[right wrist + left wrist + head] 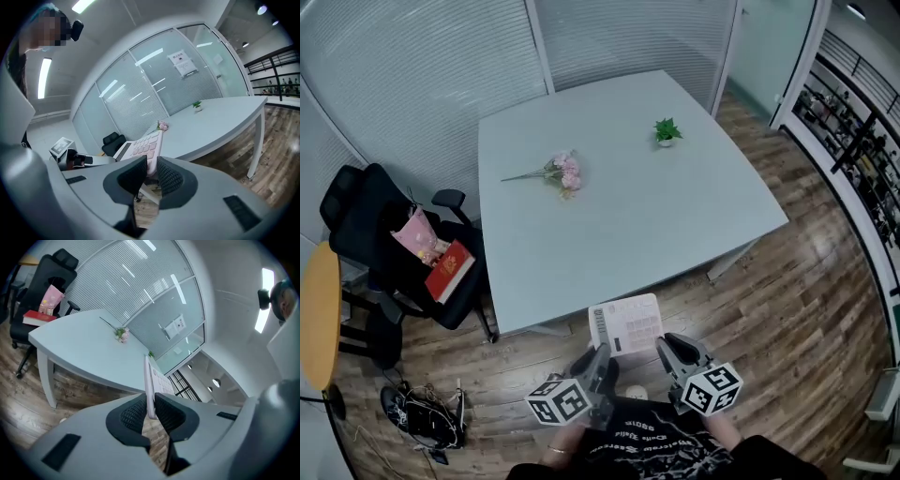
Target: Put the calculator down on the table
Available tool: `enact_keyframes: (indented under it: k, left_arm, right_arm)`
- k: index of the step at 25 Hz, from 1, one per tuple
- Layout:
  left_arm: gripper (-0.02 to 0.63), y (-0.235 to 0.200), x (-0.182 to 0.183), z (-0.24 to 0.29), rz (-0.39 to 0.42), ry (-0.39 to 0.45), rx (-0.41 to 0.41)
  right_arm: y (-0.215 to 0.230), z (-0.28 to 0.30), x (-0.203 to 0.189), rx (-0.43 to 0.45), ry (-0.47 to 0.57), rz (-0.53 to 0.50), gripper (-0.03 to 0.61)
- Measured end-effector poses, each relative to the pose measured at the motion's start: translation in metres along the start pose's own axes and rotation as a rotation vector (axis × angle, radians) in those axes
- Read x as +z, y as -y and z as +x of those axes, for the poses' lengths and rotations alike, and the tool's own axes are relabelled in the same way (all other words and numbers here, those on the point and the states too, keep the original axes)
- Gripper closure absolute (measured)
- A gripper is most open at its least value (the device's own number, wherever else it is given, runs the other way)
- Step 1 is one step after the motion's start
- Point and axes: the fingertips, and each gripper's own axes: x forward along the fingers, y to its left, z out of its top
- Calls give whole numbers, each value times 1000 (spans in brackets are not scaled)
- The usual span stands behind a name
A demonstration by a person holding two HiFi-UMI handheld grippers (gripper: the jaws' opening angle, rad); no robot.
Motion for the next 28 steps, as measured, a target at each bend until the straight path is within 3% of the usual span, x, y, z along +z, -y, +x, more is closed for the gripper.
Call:
enact_keyframes:
  k: [8,14,28]
  left_arm:
    - [546,-33,73,47,17,-57,-29]
    - [546,-53,119,76,76,-111,-42]
    - [546,-61,173,147,183,-214,-110]
  right_arm:
    - [11,77,36,-37,-14,9,508]
    - [17,123,52,-109,-36,12,508]
    - [53,167,85,-227,44,108,511]
